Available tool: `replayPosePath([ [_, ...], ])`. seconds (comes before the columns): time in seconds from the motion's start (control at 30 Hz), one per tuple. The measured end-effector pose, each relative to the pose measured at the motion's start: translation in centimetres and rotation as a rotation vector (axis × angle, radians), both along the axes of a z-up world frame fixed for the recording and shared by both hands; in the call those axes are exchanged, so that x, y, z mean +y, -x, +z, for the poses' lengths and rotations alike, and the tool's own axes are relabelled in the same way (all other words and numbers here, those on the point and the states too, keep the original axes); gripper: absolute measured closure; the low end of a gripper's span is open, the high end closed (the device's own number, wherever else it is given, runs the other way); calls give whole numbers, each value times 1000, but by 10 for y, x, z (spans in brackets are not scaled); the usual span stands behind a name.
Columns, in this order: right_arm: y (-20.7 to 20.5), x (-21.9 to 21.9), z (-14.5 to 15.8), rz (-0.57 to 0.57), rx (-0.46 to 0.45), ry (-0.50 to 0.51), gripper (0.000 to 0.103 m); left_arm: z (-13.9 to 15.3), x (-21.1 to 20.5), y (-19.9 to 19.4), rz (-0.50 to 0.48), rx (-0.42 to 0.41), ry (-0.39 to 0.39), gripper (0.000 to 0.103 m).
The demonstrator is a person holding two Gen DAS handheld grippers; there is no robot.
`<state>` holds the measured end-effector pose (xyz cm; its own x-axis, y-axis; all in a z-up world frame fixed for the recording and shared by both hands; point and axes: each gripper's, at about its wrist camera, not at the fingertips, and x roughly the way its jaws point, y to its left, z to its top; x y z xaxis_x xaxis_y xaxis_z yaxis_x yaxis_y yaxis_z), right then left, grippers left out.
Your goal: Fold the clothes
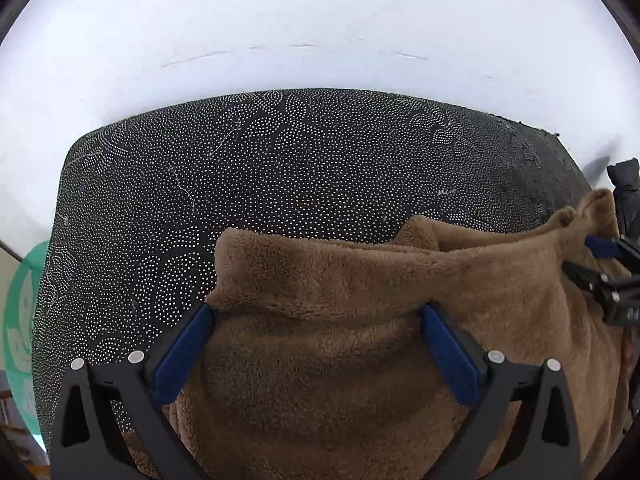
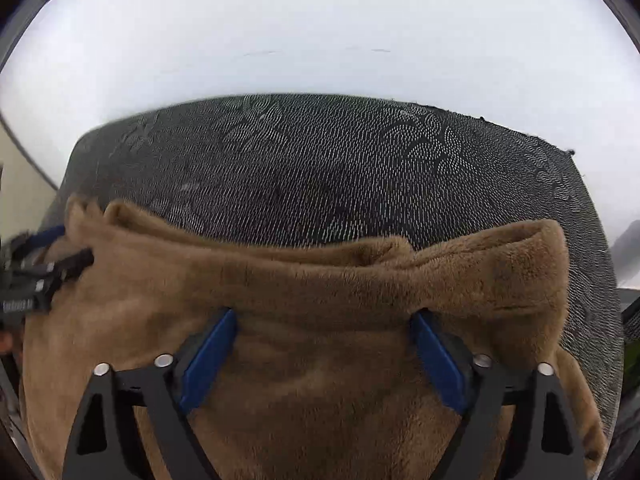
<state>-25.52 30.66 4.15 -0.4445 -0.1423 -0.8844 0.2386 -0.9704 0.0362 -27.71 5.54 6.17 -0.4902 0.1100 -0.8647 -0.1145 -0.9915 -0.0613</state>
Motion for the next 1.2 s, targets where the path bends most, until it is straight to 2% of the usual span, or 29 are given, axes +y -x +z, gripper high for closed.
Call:
replayPosePath([
  [0.13, -2, -2, -3, 2, 26, -33, 6, 2, -4, -8, -2, 13, -17, 0],
  [0.27, -7, 5, -2, 1, 39, -31, 6, 12, -22, -30, 19, 17, -69, 0],
  [0.4, -19, 19, 9, -9, 52, 5, 6, 32, -32, -69, 17, 58, -107, 0],
  [0.5, -51, 31, 38, -9, 102, 51, 6, 41, -30, -106, -64, 67, -82, 0],
  [0.57, -83, 38, 60, 34, 150, 76, 6, 38, -29, -129, -107, 64, -38, 0],
  [0.67, -136, 42, 72, 95, 209, 47, 6, 28, -33, -154, -120, 66, 7, 0],
  [0.8, -191, 46, 59, 190, 181, 42, 6, 18, -46, -152, -81, 64, -39, 0],
  [0.87, -197, 51, 42, 178, 156, -20, 6, 14, -48, -153, -72, 68, -47, 0],
  [0.97, -198, 67, 28, 133, 108, 22, 6, 11, -46, -155, -81, 84, -34, 0],
  [1.07, -203, 76, 20, 118, 113, 53, 3, 4, -50, -154, -83, 91, -55, 0],
  [1.2, -210, 68, 10, 119, 180, 34, 1, 8, -49, -154, -57, 76, -52, 0],
])
